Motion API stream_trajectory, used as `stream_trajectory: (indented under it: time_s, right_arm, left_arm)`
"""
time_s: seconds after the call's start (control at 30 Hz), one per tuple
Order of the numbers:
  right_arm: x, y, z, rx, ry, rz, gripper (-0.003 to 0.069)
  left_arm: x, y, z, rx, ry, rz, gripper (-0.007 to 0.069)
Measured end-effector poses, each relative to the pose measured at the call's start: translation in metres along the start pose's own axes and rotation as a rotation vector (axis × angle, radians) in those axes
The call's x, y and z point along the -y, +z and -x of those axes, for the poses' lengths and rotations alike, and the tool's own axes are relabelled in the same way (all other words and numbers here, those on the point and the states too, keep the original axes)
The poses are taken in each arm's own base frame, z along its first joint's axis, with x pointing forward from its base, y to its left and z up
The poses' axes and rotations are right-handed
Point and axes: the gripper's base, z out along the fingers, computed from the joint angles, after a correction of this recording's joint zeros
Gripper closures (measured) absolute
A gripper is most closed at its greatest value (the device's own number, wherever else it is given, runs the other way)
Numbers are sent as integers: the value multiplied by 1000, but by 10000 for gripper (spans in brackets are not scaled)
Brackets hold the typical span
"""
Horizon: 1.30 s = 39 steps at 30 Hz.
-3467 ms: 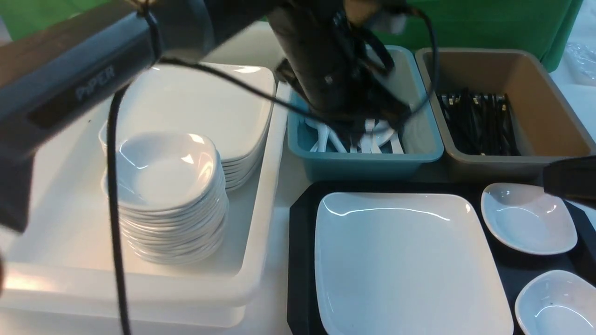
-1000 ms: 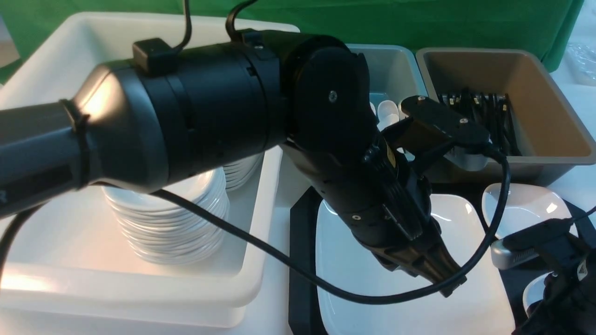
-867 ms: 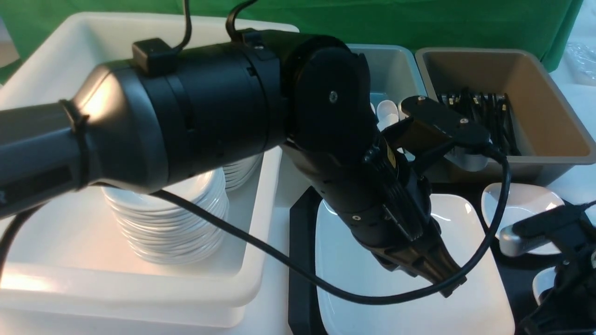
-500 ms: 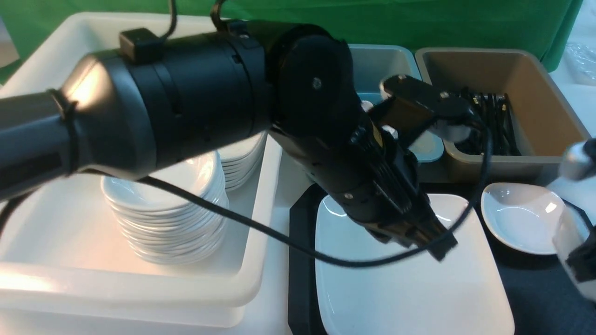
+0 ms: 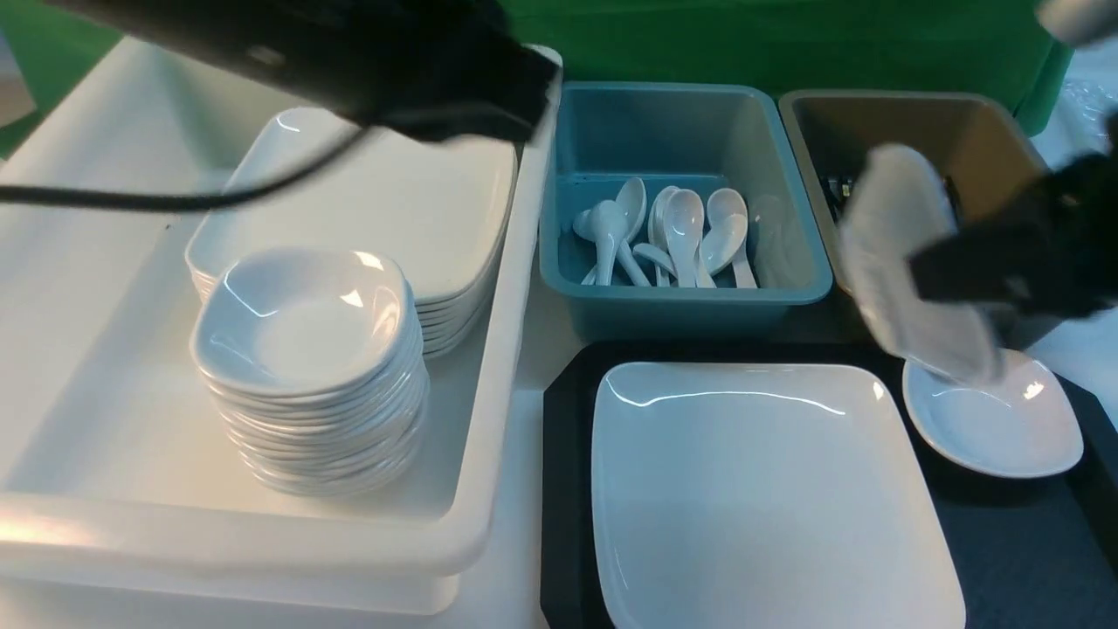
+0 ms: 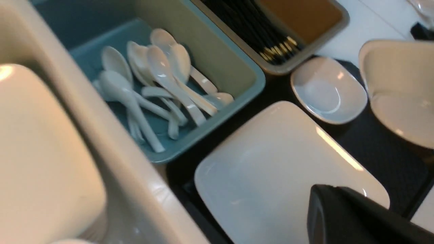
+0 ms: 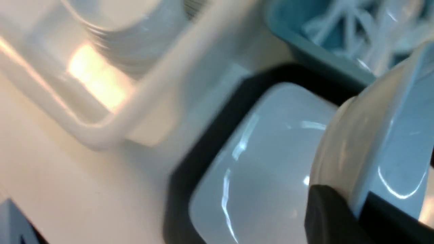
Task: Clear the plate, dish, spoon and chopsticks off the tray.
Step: Use the right arm to put the small plate into the large storage box on the left
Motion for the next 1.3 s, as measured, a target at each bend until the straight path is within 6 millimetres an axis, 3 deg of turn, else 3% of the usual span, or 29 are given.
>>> stream_trajectory:
  time_s: [0.23,0.3,0.33,0.4,0.53,0.6,0.7,0.9,1.1,1.2,1.3]
  right_arm:
    - [-67,63,70,22,-248,165,596]
    - [-77,74,78,25,-276,181,596]
    - [-95,95,91,27,-323,203,596]
    - [-109,118,101,26,-370,209,596]
    - [-128,162,111,10,-437,200,596]
    - [-133,187,112,-9,-459,196,596]
    - [-138,209,112,-18,-494,196,592]
    - [-141,239,105,-34,-532,174,550]
    - [-148,249,98,-67,-549,178,337]
    - [-152,244,97,-80,-514,184,204]
    - [-153,230,101,-81,-478,185,116]
  left_arm:
    - [-30,-81,-11,97,-114,220,618]
    - [-34,-90,-13,107,-130,260,618]
    - [-39,-104,-19,108,-163,321,618]
    - [-45,-117,-24,110,-198,378,618]
    - [-49,-133,-34,108,-248,448,618]
    - [-52,-134,-43,93,-272,471,618]
    - [-56,-124,-60,51,-292,478,618]
    - [-63,-101,-86,1,-332,452,618]
    - [-67,-92,-95,-19,-328,445,618]
    - [-67,-91,-95,-16,-322,444,618]
    - [-66,-91,-95,-15,-312,437,618]
